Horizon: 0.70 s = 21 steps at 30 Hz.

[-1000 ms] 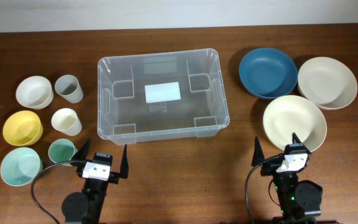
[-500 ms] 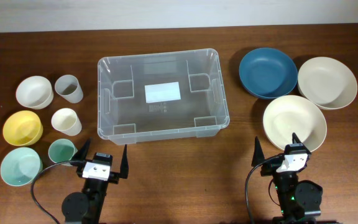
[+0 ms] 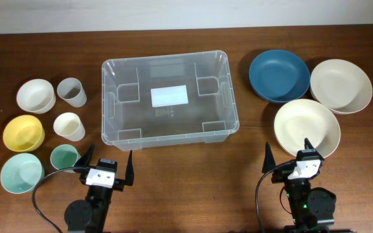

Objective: Pack container
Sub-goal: 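Move the right gripper to the front cream bowl's rim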

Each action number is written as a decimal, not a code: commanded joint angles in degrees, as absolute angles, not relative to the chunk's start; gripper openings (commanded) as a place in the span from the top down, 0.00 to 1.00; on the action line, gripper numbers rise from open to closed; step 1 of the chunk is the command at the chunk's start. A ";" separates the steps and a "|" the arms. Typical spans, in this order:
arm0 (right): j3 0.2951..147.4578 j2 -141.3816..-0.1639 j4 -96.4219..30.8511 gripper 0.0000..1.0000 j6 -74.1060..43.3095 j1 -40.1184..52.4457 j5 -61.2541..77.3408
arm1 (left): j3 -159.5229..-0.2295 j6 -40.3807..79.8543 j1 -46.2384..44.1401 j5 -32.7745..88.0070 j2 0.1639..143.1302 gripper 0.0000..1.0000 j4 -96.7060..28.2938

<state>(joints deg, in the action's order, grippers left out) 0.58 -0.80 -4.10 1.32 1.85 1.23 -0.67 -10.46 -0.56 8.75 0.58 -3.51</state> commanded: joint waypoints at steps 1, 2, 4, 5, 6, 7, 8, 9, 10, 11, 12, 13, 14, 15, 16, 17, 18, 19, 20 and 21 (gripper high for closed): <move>0.32 -0.86 -4.32 0.01 1.26 1.48 2.42 | -0.51 -9.93 -0.19 8.60 0.30 0.00 -3.90; 0.32 -0.84 -4.32 0.01 1.17 1.48 2.48 | -0.51 -9.93 -0.21 8.60 0.30 0.00 -3.90; 0.32 -0.84 -4.32 0.01 1.08 1.48 2.50 | -0.51 -9.93 -0.21 8.60 0.30 0.00 -3.90; 0.32 -0.84 -4.32 0.01 1.08 1.48 2.35 | -0.51 -9.93 -0.21 8.60 0.30 0.00 -3.90; 0.32 -0.84 -3.95 0.01 1.06 1.48 2.42 | -0.51 -9.93 -0.21 8.60 0.30 0.00 -3.90; 0.38 -0.84 -3.07 0.01 1.04 1.48 3.16 | -0.51 -9.93 -0.21 8.60 0.30 0.00 -3.90; 0.60 -0.84 -2.63 0.01 1.06 1.48 4.47 | -0.51 -9.93 -0.19 8.60 0.30 0.00 -3.90; 1.23 -0.84 -2.59 0.01 1.06 1.48 5.74 | -0.51 -9.93 -0.21 8.60 0.30 0.00 -3.90; 2.24 -0.84 -2.83 0.01 1.06 1.48 6.00 | -0.51 -9.93 -0.21 8.60 0.30 0.00 -3.90; 3.16 -0.84 -2.87 0.01 1.06 1.48 5.98 | -0.51 -9.93 -0.21 8.58 0.30 0.00 -3.90; 4.27 -0.84 -2.94 0.01 1.06 1.48 5.76 | -0.51 -9.93 -0.21 8.60 0.30 0.00 -3.90; 6.50 -0.86 -4.14 0.01 1.08 1.48 5.08 | -0.51 -9.93 -0.21 8.60 0.30 0.00 -3.90; 8.34 -0.89 -5.76 0.01 1.06 1.48 4.08 | -0.51 -9.93 -0.21 8.60 0.30 0.00 -3.90; 11.11 -1.17 -8.62 0.01 1.04 1.45 2.79 | -0.51 -9.93 -0.21 8.60 0.30 0.00 -3.90; 16.16 -2.42 -14.24 0.01 1.04 1.48 0.67 | -0.51 -9.93 -0.21 8.60 0.30 0.00 -3.90; 19.49 -3.70 -18.15 0.01 0.49 1.48 -0.89 | -0.51 -9.93 -0.21 8.60 0.30 0.00 -3.90; 22.94 -5.41 -22.15 0.01 -1.15 1.48 -2.72 | -0.51 -9.93 -0.21 8.60 0.30 0.00 -3.90; 29.54 -9.39 -29.54 0.01 -3.51 1.48 -3.60 | -0.51 -9.93 -0.21 8.60 0.30 0.00 -3.90; 33.04 -11.75 -33.23 0.01 -4.34 1.48 -2.48 | -0.51 -9.93 -0.21 8.60 0.30 0.00 -3.90; 37.78 -15.07 -37.80 0.01 -4.78 1.48 1.41 | -0.51 -9.93 -0.21 8.60 0.30 0.00 -3.90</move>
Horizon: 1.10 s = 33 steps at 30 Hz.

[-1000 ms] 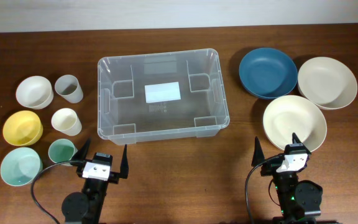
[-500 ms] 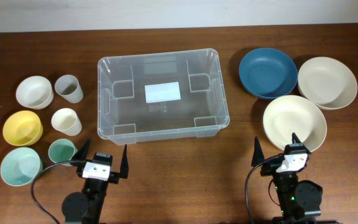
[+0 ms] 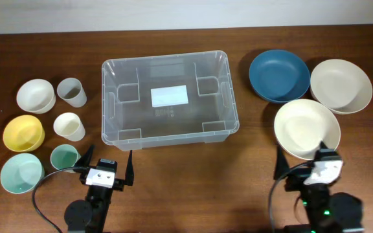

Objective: Pack container
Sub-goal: 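Move the right gripper to the front cream bowl's rim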

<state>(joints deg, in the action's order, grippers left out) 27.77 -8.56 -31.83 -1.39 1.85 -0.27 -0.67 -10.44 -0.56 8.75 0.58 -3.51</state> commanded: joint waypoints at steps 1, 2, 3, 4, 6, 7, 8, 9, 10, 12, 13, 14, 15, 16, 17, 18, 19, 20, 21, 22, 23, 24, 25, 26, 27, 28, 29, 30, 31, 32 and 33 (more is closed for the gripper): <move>41.78 -18.02 -41.21 0.01 -4.73 1.48 6.13 | -0.51 -9.93 -0.21 8.60 0.30 0.00 -3.90; 44.40 -19.99 -43.16 0.01 -4.73 1.48 9.02 | -0.51 -9.93 -0.21 8.60 0.30 0.00 -3.90; 49.19 -23.77 -46.89 0.01 -4.75 1.48 14.94 | -0.51 -9.93 -0.21 8.60 0.30 0.00 -3.90; 51.94 -26.33 -49.93 0.01 -4.75 1.48 17.34 | -0.51 -9.93 -0.21 8.60 0.30 0.00 -3.90; 53.67 -28.67 -50.63 0.01 -4.84 1.48 14.94 | -0.51 -9.93 -0.21 8.60 0.30 0.00 -3.90; 53.84 -29.41 -50.54 0.01 -5.50 1.45 12.93 | -0.51 -9.93 -0.21 8.60 0.30 0.00 -3.90; 53.93 -30.26 -50.65 0.01 -7.68 1.45 8.99 | -0.51 -9.93 -0.21 8.60 0.30 0.00 -3.90; 53.93 -30.92 -51.05 0.01 -11.81 1.43 3.49 | -0.51 -9.93 -0.19 8.60 0.30 0.00 -3.90; 53.93 -31.64 -52.10 0.01 -18.50 1.30 -3.11 | -0.51 -9.93 -0.21 8.60 0.30 0.00 -3.90; 54.04 -33.04 -55.61 0.01 -32.14 0.23 -14.04 | -0.51 -9.93 -0.21 8.60 0.30 0.00 -3.90; 54.04 -33.67 -56.71 0.01 -35.77 -0.64 -16.27 | -0.51 -9.93 -0.21 8.60 0.30 0.00 -3.90; 54.04 -34.33 -56.99 0.01 -37.17 -1.87 -16.78 | -0.51 -9.93 -0.21 8.60 0.30 0.00 -3.90; 54.04 -34.98 -56.77 0.01 -37.39 -3.18 -16.10 | -0.51 -9.93 -0.21 8.60 0.30 0.00 -3.90; 54.15 -35.68 -56.66 0.01 -37.39 -4.49 -15.07 | -0.51 -9.93 -0.21 8.60 0.30 0.00 -3.90; 54.35 -36.56 -56.77 0.01 -37.32 -6.04 -14.09 | -0.51 -9.93 -0.21 8.60 0.30 0.00 -3.90; 54.52 -37.87 -56.82 0.01 -37.01 -8.14 -13.96 | -0.51 -9.93 -0.19 8.60 0.30 0.00 -3.90; 54.68 -39.13 -56.75 0.01 -36.45 -10.00 -13.98 | -0.51 -9.93 -0.21 8.60 0.30 0.00 -3.90; 54.94 -40.71 -56.66 0.01 -35.81 -12.29 -13.85 | -0.51 -9.93 -0.21 8.60 0.30 0.00 -3.90; 56.23 -45.54 -56.62 0.01 -32.23 -18.46 -9.80 | -0.51 -9.93 -0.21 8.60 0.30 0.00 -3.90; 56.73 -47.72 -56.55 0.01 -30.72 -20.88 -6.76 | -0.51 -9.93 -0.21 8.60 0.30 0.00 -3.90; 57.10 -50.68 -56.14 0.01 -29.36 -23.83 -2.11 | -0.51 -9.93 -0.21 8.60 0.30 0.00 -3.90; 57.14 -52.84 -56.16 0.01 -28.91 -25.69 1.17 | -0.51 -9.93 -0.21 8.60 0.30 0.00 -3.90; 57.14 -55.40 -56.49 0.01 -28.91 -27.57 4.54 | -0.51 -9.93 -0.21 8.60 0.30 0.00 -3.90; 57.12 -57.89 -57.04 0.01 -28.91 -28.82 5.67 | -0.51 -9.93 -0.21 8.60 0.30 0.00 -3.90; 57.12 -61.19 -57.78 0.01 -28.91 -30.02 5.32 | -0.51 -9.93 -0.21 8.60 0.30 0.00 -3.90; 57.12 -63.02 -58.02 0.01 -28.93 -30.63 5.23 | -0.51 -9.93 -0.21 8.60 0.30 0.00 -3.90; 57.12 -66.37 -58.06 0.01 -28.95 -31.66 5.72 | -0.51 -9.93 -0.21 8.60 0.30 0.00 -3.90; 57.12 -68.60 -57.84 0.01 -29.04 -32.36 6.17 | -0.51 -9.93 -0.21 8.60 0.30 0.00 -3.90; 57.12 -71.31 -57.45 0.01 -29.17 -33.17 7.16 | -0.51 -9.93 -0.19 8.60 0.30 0.00 -3.90; 57.12 -74.08 -56.71 0.01 -29.15 -33.95 8.34 | -0.51 -9.93 -0.21 8.60 0.30 0.00 -3.90; 57.12 -76.29 -55.77 0.01 -29.12 -34.52 9.41 | -0.51 -9.93 -0.21 8.58 0.30 0.00 -3.90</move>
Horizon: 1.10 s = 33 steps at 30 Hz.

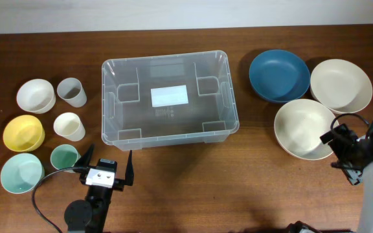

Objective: Pack container
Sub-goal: 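Move the right gripper to the front cream bowl's rim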

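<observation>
The clear plastic container (pixel 169 100) stands empty in the middle of the table. To its right are a blue bowl (pixel 279 76), a beige bowl (pixel 340 85) and a cream bowl (pixel 303 128). My right gripper (pixel 334 153) points left at the cream bowl's right rim, with its fingers spread and nothing between them. My left gripper (pixel 110 156) is open near the front edge, just below the container's front left corner and right of the green cup (pixel 63 156).
On the left side stand a white bowl (pixel 34 96), a grey cup (pixel 72 92), a cream cup (pixel 68 126), a yellow bowl (pixel 24 133) and a mint bowl (pixel 21 175). A black cable (pixel 41 194) loops by the left arm's base.
My right arm has swung from below the cream bowl to the table's right edge. Its gripper now points left at the bowl's right rim. The left arm and all dishes are unchanged.
Both grippers first rested open near the front edge, the right one just below the cream bowl. Then the right arm had shifted slightly right. Now it reaches in from the right side toward the cream bowl. Nothing has been picked up.
</observation>
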Each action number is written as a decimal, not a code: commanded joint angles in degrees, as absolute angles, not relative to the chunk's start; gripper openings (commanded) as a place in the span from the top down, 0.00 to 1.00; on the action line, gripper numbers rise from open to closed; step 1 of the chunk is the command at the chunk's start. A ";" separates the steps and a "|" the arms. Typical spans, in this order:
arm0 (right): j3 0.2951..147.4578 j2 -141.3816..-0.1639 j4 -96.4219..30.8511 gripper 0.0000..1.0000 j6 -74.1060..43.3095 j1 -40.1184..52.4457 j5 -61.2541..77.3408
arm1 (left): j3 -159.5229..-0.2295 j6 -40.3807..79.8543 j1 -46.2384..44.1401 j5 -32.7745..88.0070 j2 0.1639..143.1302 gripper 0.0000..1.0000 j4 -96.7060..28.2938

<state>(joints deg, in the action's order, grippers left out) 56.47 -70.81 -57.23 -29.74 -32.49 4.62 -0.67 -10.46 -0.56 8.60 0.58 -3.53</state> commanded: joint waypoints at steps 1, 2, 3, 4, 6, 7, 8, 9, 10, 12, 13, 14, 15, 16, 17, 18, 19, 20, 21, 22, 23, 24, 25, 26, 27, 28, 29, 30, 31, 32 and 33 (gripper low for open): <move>57.12 -78.91 -53.98 0.01 -28.88 -35.03 10.96 | -0.51 -9.93 -0.21 8.60 0.30 0.00 -3.90; 57.12 -79.90 -53.08 0.01 -28.58 -35.14 11.62 | -0.51 -9.93 -0.21 8.60 0.30 0.00 -3.90; 57.12 -81.58 -51.18 0.01 -27.16 -35.35 13.45 | -0.51 -9.93 -0.21 8.60 0.30 0.00 -3.90; 57.12 -82.50 -50.15 0.01 -26.44 -35.40 14.13 | -0.51 -9.93 -0.21 8.60 0.30 0.00 -3.90; 57.01 -84.14 -48.23 0.00 -25.28 -35.38 14.39 | -0.51 -9.93 -0.21 8.60 0.30 0.00 -3.90; 56.73 -84.44 -47.62 0.01 -25.26 -35.38 14.37 | -0.51 -9.93 -0.21 8.60 0.30 0.00 -3.90; 56.18 -84.73 -46.78 0.01 -25.23 -35.38 14.28 | -0.51 -9.93 -0.21 8.58 0.30 0.00 -3.90; 55.83 -84.77 -46.35 0.01 -25.23 -35.38 14.11 | -0.51 -9.93 -0.21 8.60 0.30 0.00 -3.90; 54.46 -84.82 -45.01 0.01 -25.26 -35.38 12.67 | -0.51 -9.93 -0.21 8.60 0.30 0.00 -3.90; 53.15 -84.82 -43.97 0.01 -25.28 -35.44 11.33 | -0.51 -9.93 -0.21 8.60 0.30 0.00 -3.90; 52.62 -84.82 -43.42 0.01 -25.26 -35.44 10.96 | -0.51 -9.93 -0.21 8.60 0.30 0.00 -3.90; 51.59 -84.82 -41.95 0.01 -25.23 -35.44 10.70 | -0.51 -9.93 -0.21 8.60 0.30 0.00 -3.90; 50.89 -84.82 -40.91 0.01 -25.26 -35.44 10.70 | -0.51 -9.93 -0.21 8.60 0.30 0.00 -3.90; 50.24 -84.82 -39.97 0.01 -25.26 -35.44 10.70 | -0.51 -9.93 -0.19 8.60 0.30 0.00 -3.90; 49.01 -84.82 -38.50 0.01 -25.28 -35.44 10.70 | -0.51 -9.93 -0.21 8.60 0.30 0.00 -3.90; 48.23 -84.82 -37.60 0.01 -25.28 -35.44 10.70 | -0.51 -9.93 -0.21 8.60 0.30 0.00 -3.90; 47.40 -84.82 -36.73 0.01 -25.28 -35.44 10.57 | -0.51 -9.93 -0.19 8.60 0.30 0.00 -3.90; 46.39 -84.82 -35.62 0.01 -25.28 -35.44 10.28 | -0.51 -9.93 -0.21 8.60 0.30 0.00 -3.90; 45.60 -84.82 -34.72 0.01 -25.26 -35.44 10.24 | -0.51 -9.93 -0.21 8.60 0.30 0.00 -3.90; 44.77 -84.82 -33.74 0.01 -25.26 -35.44 10.09 | -0.51 -9.93 -0.21 8.60 0.30 0.00 -3.90; 44.05 -84.82 -32.95 0.01 -25.26 -35.44 10.09 | -0.51 -9.93 -0.21 8.60 0.30 0.00 -3.90; 43.55 -84.82 -32.40 0.01 -25.26 -35.42 10.09 | -0.51 -9.93 -0.21 8.60 0.30 0.00 -3.90; 43.24 -84.82 -32.01 0.01 -25.26 -35.42 10.09 | -0.51 -9.93 -0.21 8.60 0.30 0.00 -3.90; 42.78 -84.82 -31.35 0.01 -25.26 -35.42 10.09 | -0.51 -9.93 -0.21 8.60 0.30 0.00 -3.90; 42.33 -84.82 -30.61 0.01 -25.26 -35.42 10.09 | -0.51 -9.93 -0.21 8.60 0.30 0.00 -3.90; 41.82 -84.82 -29.87 0.01 -25.26 -35.44 10.09 | -0.51 -9.93 -0.21 8.60 0.30 0.00 -3.90; 41.50 -84.82 -29.36 0.00 -25.26 -35.44 10.09 | -0.51 -9.93 -0.21 8.60 0.30 0.00 -3.90; 41.39 -84.82 -29.08 0.02 -25.26 -35.42 10.09 | -0.51 -9.93 -0.21 8.60 0.30 0.00 -3.90; 41.39 -84.82 -28.91 0.04 -25.26 -35.42 10.09 | -0.51 -9.93 -0.21 8.60 0.30 0.00 -3.90; 41.39 -84.82 -28.62 0.08 -25.26 -35.42 10.09 | -0.51 -9.93 -0.21 8.60 0.30 0.00 -3.90; 41.39 -84.82 -28.27 0.11 -25.28 -35.42 10.09 | -0.51 -9.93 -0.21 8.60 0.30 0.00 -3.90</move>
<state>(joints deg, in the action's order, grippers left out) 41.85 -84.58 -29.19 -25.50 -34.96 10.83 -0.67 -10.44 -0.56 8.58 0.58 -3.53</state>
